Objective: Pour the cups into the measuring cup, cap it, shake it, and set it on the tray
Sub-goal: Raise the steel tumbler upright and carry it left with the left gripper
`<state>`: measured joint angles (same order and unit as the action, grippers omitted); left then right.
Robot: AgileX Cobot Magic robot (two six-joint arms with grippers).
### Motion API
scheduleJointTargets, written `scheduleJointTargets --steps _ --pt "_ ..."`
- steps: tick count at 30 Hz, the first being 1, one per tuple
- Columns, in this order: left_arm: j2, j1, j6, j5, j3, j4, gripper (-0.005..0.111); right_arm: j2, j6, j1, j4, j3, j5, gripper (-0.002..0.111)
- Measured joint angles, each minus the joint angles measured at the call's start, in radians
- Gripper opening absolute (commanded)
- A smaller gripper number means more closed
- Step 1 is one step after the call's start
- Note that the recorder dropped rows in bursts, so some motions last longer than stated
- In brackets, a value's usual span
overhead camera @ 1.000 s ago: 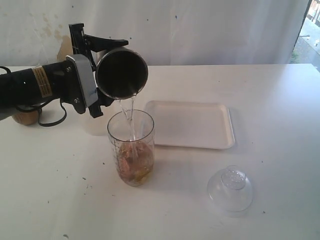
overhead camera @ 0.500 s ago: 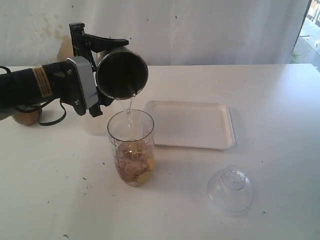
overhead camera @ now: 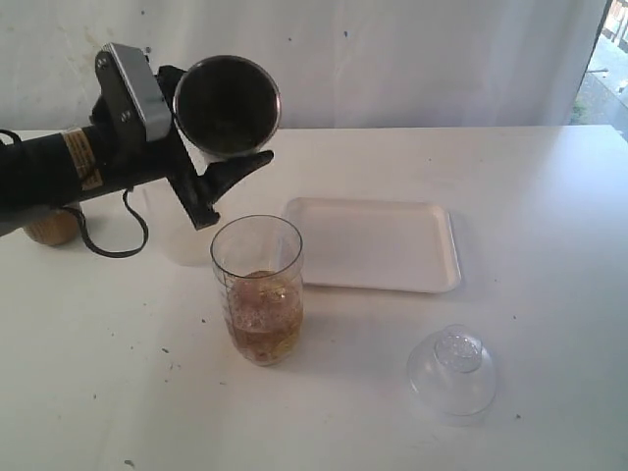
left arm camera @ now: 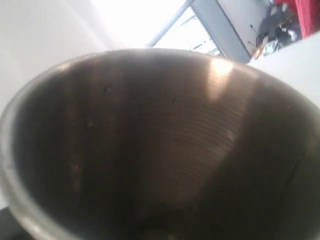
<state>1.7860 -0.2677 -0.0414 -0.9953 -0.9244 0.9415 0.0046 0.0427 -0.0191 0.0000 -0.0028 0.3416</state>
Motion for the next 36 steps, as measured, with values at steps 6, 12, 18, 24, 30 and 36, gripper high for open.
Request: scheduleJointTargets --steps 6,12,18,24,30,36 --pt "-0.002 0.000 -0.479 0.000 0.000 -0.114 0.000 0.000 0.000 0.000 0.000 0.000 0.000 0.000" --pt "-0.035 0.018 -0.546 0.007 0.000 -0.118 0.000 0.000 0.000 0.000 0.000 0.000 0.000 0.000" --pt "-0.124 0.094 -0.640 0.067 0.000 -0.037 0.000 0.000 0.000 0.000 0.000 0.000 0.000 0.000" --pt "-0.243 0.225 -0.767 0.290 0.015 0.096 0.000 0.000 0.000 0.000 0.000 0.000 0.000 0.000" --pt "-0.272 0.379 -0.734 0.282 0.172 0.072 0.000 0.000 0.000 0.000 0.000 0.000 0.000 0.000" --pt "-0.208 0.397 -0.443 0.125 0.389 -0.107 0.000 0.000 0.000 0.000 0.000 0.000 0.000 0.000"
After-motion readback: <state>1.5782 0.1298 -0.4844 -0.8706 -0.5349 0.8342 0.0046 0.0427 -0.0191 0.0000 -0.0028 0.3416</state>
